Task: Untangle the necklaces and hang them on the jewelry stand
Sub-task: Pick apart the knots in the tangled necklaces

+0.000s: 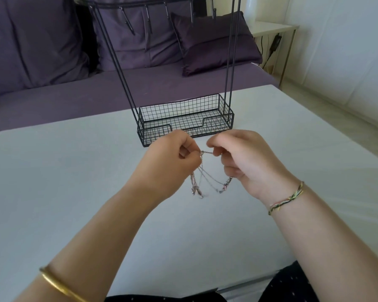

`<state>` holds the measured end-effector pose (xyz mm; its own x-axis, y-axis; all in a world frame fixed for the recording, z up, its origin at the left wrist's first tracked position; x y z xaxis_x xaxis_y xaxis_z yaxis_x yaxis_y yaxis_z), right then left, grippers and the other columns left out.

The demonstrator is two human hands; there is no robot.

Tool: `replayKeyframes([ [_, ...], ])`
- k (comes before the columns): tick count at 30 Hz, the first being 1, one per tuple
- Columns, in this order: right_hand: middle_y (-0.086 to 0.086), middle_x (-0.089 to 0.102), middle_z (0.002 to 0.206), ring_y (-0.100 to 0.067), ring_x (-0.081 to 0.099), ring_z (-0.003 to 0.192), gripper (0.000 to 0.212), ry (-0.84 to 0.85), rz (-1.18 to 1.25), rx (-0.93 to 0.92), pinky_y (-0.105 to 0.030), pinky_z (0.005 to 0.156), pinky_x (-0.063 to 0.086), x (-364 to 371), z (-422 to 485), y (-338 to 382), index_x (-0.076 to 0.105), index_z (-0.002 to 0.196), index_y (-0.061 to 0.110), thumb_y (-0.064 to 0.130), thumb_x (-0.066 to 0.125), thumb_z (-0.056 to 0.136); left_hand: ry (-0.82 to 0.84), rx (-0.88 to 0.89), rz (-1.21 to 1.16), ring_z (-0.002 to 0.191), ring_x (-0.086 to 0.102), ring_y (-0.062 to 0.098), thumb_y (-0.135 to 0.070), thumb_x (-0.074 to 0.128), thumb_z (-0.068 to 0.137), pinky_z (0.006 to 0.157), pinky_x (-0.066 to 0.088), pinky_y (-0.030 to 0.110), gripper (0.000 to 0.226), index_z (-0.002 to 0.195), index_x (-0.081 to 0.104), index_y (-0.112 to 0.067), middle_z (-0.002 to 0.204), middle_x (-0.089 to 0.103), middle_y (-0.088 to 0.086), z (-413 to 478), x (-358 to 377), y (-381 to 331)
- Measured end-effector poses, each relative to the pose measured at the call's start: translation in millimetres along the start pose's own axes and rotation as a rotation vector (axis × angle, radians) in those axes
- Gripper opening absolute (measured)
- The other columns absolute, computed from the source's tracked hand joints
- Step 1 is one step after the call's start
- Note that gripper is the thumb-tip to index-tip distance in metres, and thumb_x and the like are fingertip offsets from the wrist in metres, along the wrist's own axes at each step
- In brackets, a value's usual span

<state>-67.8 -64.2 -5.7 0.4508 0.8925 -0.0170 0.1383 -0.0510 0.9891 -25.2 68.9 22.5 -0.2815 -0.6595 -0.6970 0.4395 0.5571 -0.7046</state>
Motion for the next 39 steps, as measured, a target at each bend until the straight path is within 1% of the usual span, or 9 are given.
replayKeyframes([
  [3, 0.001, 0.047, 0.062, -0.01, 0.031, 0.041, 0.01, 0.038, -0.115, -0.003, -0.02, 0.039, 0.024, 4.3, -1.5, 1.4, 0.066, 0.072, 0.009, 0.018, 0.068, 0.076, -0.021, 0.006, -0.006, 0.06, 0.052, 0.003, -0.016, 0.057, 0.088, 0.053, 0.043, 0.016, 0.015, 0.075, 0.057, -0.025, 0.071, 0.058, -0.011, 0.2, -1.1, 1.1],
  [6, 0.006, 0.043, 0.055, -0.008, 0.032, 0.043, 0.007, 0.037, -0.179, -0.089, -0.018, 0.04, 0.025, 6.2, -4.0, 4.7, 0.067, 0.072, 0.005, 0.012, 0.069, 0.073, -0.022, 0.01, -0.024, 0.056, 0.054, 0.003, -0.015, 0.057, 0.087, 0.051, 0.045, 0.021, 0.013, 0.076, 0.057, -0.022, 0.069, 0.058, -0.01, -0.9, -1.4, 0.8],
  [10, 0.008, 0.045, 0.054, -0.001, 0.034, 0.039, 0.006, 0.007, -0.223, -0.188, -0.011, 0.039, 0.026, 5.7, -6.7, 8.4, 0.066, 0.068, 0.007, 0.008, 0.064, 0.074, -0.014, 0.056, 0.038, 0.064, 0.055, 0.004, -0.015, 0.058, 0.086, 0.06, 0.044, 0.017, 0.016, 0.074, 0.055, -0.025, 0.072, 0.059, -0.011, -1.7, 0.7, -3.1],
  [14, 0.001, 0.046, 0.059, -0.006, 0.033, 0.045, 0.014, -0.045, -0.159, -0.15, -0.018, 0.042, 0.027, 7.0, -6.7, 5.6, 0.061, 0.061, 0.013, 0.008, 0.062, 0.075, -0.03, 0.118, 0.095, 0.073, 0.056, 0.006, -0.01, 0.058, 0.084, 0.07, 0.047, 0.026, 0.014, 0.078, 0.054, -0.022, 0.075, 0.059, -0.01, -1.5, 2.3, -7.9],
  [19, -0.001, 0.047, 0.061, -0.009, 0.03, 0.042, 0.015, -0.053, -0.023, -0.05, -0.019, 0.04, 0.024, 7.3, -5.8, 0.4, 0.06, 0.062, 0.009, 0.006, 0.06, 0.076, -0.05, 0.137, 0.097, 0.07, 0.057, 0.008, -0.007, 0.057, 0.081, 0.069, 0.047, 0.032, 0.018, 0.079, 0.05, -0.023, 0.074, 0.057, -0.01, -1.5, 2.8, -10.5],
  [23, -0.002, 0.046, 0.061, -0.007, 0.027, 0.037, 0.016, -0.017, 0.124, 0.064, -0.017, 0.037, 0.019, 8.3, -4.9, -4.1, 0.056, 0.064, 0.01, 0.004, 0.058, 0.078, -0.03, 0.089, -0.015, 0.066, 0.057, 0.012, -0.003, 0.056, 0.082, 0.064, 0.048, 0.027, 0.023, 0.075, 0.049, -0.024, 0.073, 0.056, -0.008, -0.3, 3.0, -8.6],
  [28, 0.0, 0.048, 0.059, -0.007, 0.028, 0.036, 0.019, -0.029, 0.047, 0.026, -0.017, 0.036, 0.021, 5.9, -4.4, -1.4, 0.058, 0.061, 0.011, 0.005, 0.057, 0.079, -0.023, 0.018, -0.197, 0.073, 0.062, 0.021, -0.001, 0.057, 0.083, 0.063, 0.049, 0.027, 0.024, 0.075, 0.054, -0.023, 0.072, 0.064, 0.005, 0.5, 2.6, -5.8],
  [32, 0.003, 0.049, 0.054, -0.008, 0.03, 0.04, 0.024, -0.034, -0.022, -0.041, -0.018, 0.038, 0.022, 5.4, -6.3, 2.6, 0.058, 0.057, 0.016, 0.007, 0.056, 0.08, 0.029, -0.037, -0.33, 0.065, 0.063, 0.009, -0.002, 0.053, 0.088, 0.07, 0.05, 0.026, 0.018, 0.081, 0.054, -0.018, 0.062, 0.064, 0.0, 0.6, 5.5, -5.7],
  [39, 0.011, 0.029, 0.036, -0.007, 0.019, 0.033, 0.021, 0.046, 0.041, 0.016, -0.015, 0.036, 0.016, 6.6, -8.1, 5.8, 0.051, 0.064, 0.016, 0.006, 0.055, 0.081, 0.15, -0.186, -0.537, 0.063, 0.058, 0.015, -0.006, 0.047, 0.093, 0.083, 0.049, 0.045, 0.016, 0.08, 0.054, -0.01, 0.066, 0.057, 0.0, 1.8, 14.1, 0.8],
])
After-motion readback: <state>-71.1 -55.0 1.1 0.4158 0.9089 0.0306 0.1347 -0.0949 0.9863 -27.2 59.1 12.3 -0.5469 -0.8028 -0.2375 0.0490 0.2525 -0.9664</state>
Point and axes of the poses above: each hand's wrist, its own z-axis towards the middle knuckle, its own x-axis out of the palm, y = z × x, the point moved 5 cm from there along z, towards the middle knuckle
